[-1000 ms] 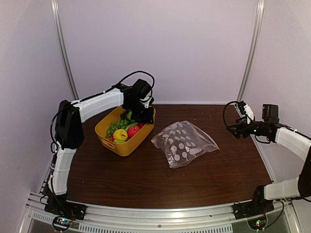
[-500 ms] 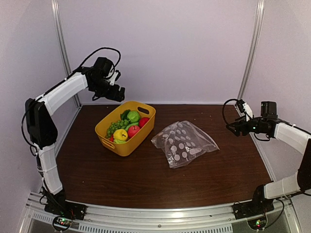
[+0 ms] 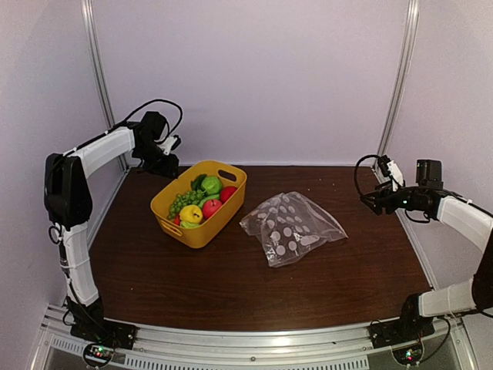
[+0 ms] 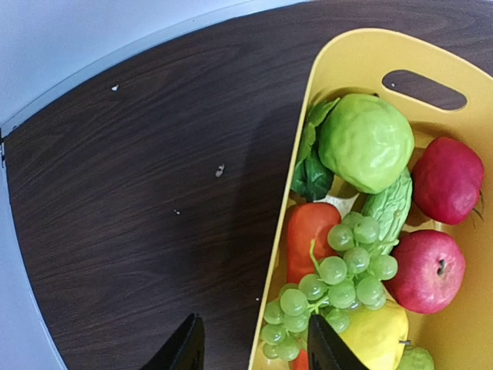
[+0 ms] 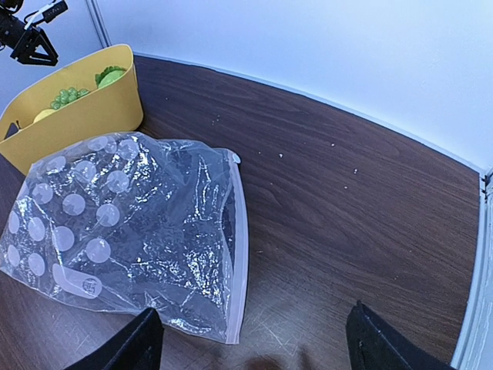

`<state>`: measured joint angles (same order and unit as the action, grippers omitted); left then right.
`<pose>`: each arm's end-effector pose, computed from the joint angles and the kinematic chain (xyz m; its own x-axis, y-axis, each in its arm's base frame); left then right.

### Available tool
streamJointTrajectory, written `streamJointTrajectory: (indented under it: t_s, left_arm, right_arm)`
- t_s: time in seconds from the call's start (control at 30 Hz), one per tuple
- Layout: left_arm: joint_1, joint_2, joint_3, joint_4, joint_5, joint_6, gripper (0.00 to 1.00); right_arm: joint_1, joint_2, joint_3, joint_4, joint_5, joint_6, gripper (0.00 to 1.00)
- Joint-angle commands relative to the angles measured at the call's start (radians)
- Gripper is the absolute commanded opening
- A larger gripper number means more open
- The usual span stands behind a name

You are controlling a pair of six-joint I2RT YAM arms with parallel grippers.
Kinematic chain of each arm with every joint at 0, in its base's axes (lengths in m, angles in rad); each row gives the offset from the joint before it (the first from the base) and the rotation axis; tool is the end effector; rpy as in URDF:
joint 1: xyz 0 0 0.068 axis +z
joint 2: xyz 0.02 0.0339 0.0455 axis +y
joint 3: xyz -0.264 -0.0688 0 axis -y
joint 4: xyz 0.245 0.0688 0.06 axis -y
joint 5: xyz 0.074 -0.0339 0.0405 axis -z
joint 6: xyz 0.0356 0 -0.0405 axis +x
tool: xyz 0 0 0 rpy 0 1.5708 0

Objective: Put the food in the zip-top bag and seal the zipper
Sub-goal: Adjust the bin at the corner of the board.

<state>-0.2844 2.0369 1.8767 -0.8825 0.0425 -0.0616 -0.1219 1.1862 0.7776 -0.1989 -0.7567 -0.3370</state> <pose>0.4270 -0.1264 0.2748 -0.8460 0.1832 -0.5007 0.2493 0.9661 -0.0676 0.2527 -0.0063 0.2589 -0.3789 -0.1958 -0.9045 -0.6319 0.7688 0.0983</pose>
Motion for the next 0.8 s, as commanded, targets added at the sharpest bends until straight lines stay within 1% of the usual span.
streamJointTrajectory:
  t_s: [0.0, 0.13, 0.3, 0.43, 0.53, 0.67, 0.73, 0.77]
  left_arm:
    - [0.009, 0.04, -0.018, 0.034, 0.059, 0.015, 0.43]
    - [0.009, 0.049, -0.039, 0.064, 0.071, 0.006, 0.35]
    - [0.009, 0.059, -0.048, 0.068, 0.067, 0.0, 0.31]
    - [0.009, 0.068, -0.048, 0.067, 0.071, 0.002, 0.19]
    - [0.008, 0.049, -0.062, 0.054, 0.073, -0.014, 0.14]
    - [0.006, -0.04, -0.155, 0.04, 0.094, -0.09, 0.08]
    - [-0.004, -0.119, -0.27, 0.067, 0.107, -0.13, 0.06]
    - [-0.011, -0.176, -0.324, 0.081, 0.105, -0.155, 0.0]
  right_arm:
    - [0.008, -0.006, 0.002, -0.01, 0.025, -0.018, 0.82]
    - [0.008, -0.024, -0.008, -0.004, 0.028, -0.027, 0.82]
    - [0.008, -0.03, -0.009, -0.006, 0.03, -0.032, 0.82]
    - [0.008, -0.03, -0.009, -0.011, 0.033, -0.037, 0.82]
    - [0.008, -0.032, -0.009, -0.01, 0.033, -0.038, 0.82]
    - [0.008, -0.02, 0.007, -0.01, 0.045, -0.015, 0.81]
    - [0.008, -0.004, 0.032, -0.032, 0.044, -0.016, 0.8]
    - [0.008, 0.01, 0.047, -0.047, 0.042, -0.022, 0.8]
